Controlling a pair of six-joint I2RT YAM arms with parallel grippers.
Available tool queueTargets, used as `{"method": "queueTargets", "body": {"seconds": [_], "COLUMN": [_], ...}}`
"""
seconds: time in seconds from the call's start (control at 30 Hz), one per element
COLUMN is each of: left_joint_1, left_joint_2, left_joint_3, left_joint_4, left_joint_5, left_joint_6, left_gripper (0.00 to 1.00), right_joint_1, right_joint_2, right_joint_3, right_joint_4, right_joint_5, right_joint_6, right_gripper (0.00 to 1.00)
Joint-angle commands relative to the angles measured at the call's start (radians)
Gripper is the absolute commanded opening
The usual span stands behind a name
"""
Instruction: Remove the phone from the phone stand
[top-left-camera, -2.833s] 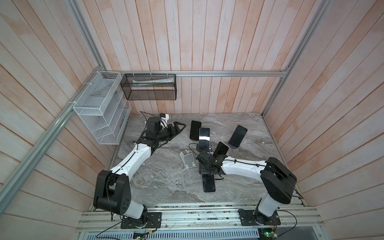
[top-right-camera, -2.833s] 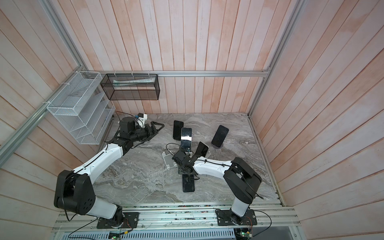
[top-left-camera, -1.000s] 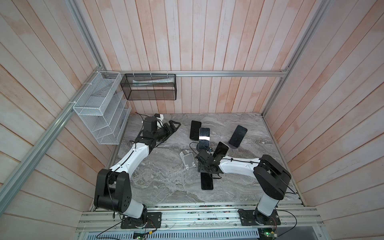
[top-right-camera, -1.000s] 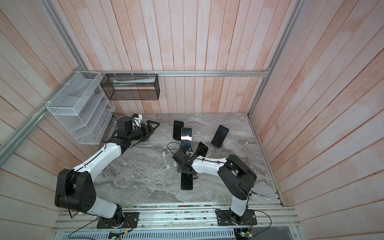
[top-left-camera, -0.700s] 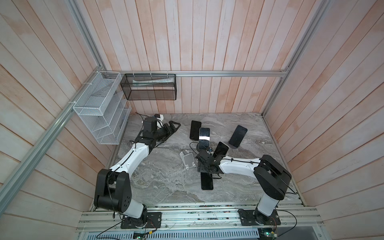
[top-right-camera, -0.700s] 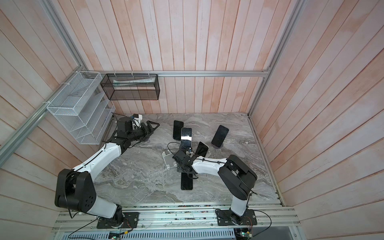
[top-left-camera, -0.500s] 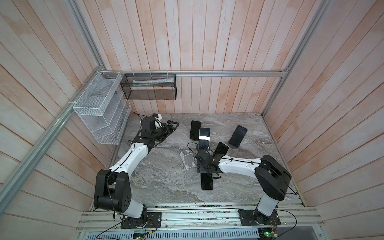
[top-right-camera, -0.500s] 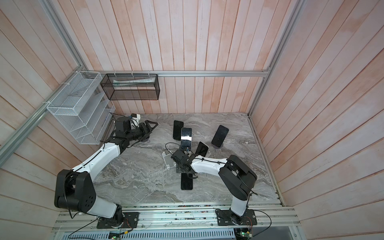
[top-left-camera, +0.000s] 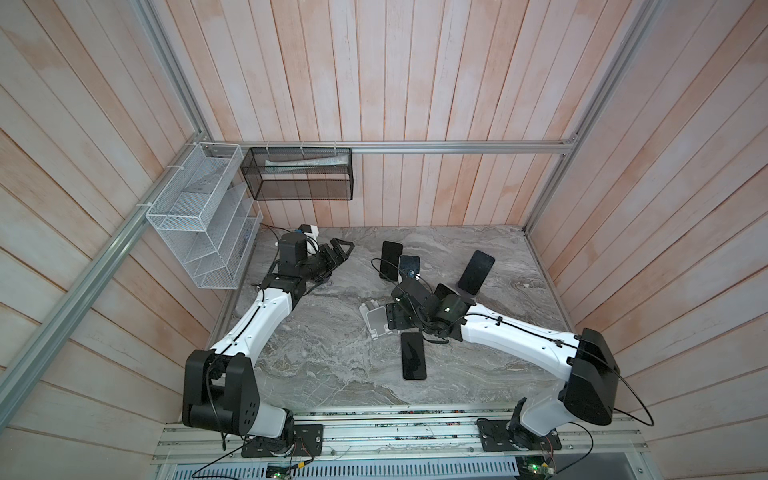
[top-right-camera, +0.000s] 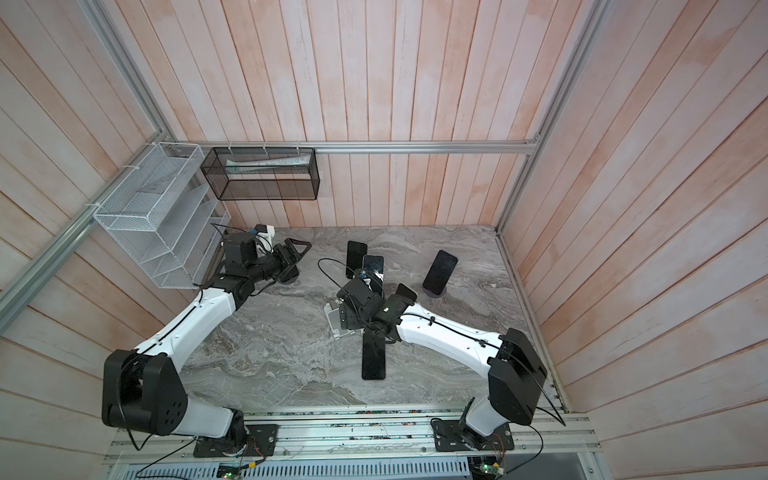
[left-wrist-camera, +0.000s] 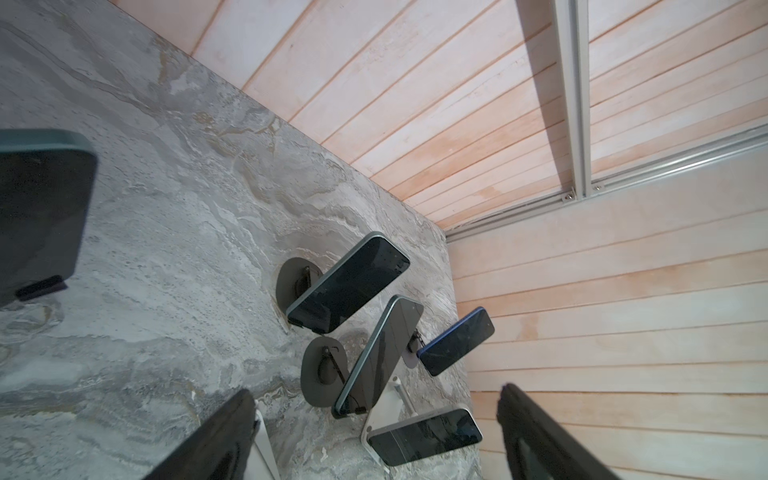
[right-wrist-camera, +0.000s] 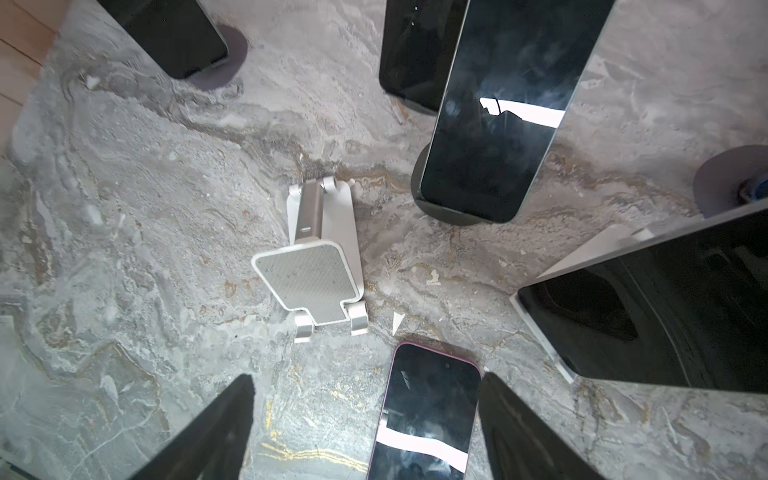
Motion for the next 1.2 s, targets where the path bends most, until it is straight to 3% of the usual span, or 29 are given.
{"method": "queueTargets", "body": {"seconds": [0.0,0.1,0.2,0.37,0.67,0.97,1.17], "left_joint_1": [-0.031,-0.095,-0.204,-0.384,-0.658,-0.754,-0.762], "left_joint_2": [-0.047,-0.058,-0.058,-0.031,-0.007,0.196,0.348], "left_joint_3": [0.043,0.059,0.100,0.170,0.093,0.178,0.292], "left_joint_4": [-0.075,-0.136,-0.216,-0.413,-0.615,-0.865,-0.917], "left_joint_5": [-0.150,-0.318,-0.560,-0.819,-0.963,-1.000,-1.000], "left_joint_6": [0.057,0.102,0.146,0.042,-0.248,-0.504,-0.513], "left_gripper": [0.93,0.94,0.96,1.00,1.00,1.00,1.00], "right_joint_1": [0.001,0.000,-0.003,-0.043,-0.213,-0.260,-0.275], "right_joint_2": [-0.113,-0.228,-0.337,-0.518,-0.710,-0.749,-0.820], "right_joint_3": [-0.059,-0.160,-0.225,-0.301,-0.478,-0.543,-0.589], "right_joint_4": [0.012,0.080,0.079,0.073,0.246,0.255,0.248], "right_joint_5": [0.074,0.094,0.132,0.197,0.100,0.057,0.052], "right_joint_6": [-0.013,-0.022,-0.017,-0.043,-0.087,-0.105,-0.092], "right_gripper": [0.86,0.86,0.86,0.89,0.96,0.98,0.98]}}
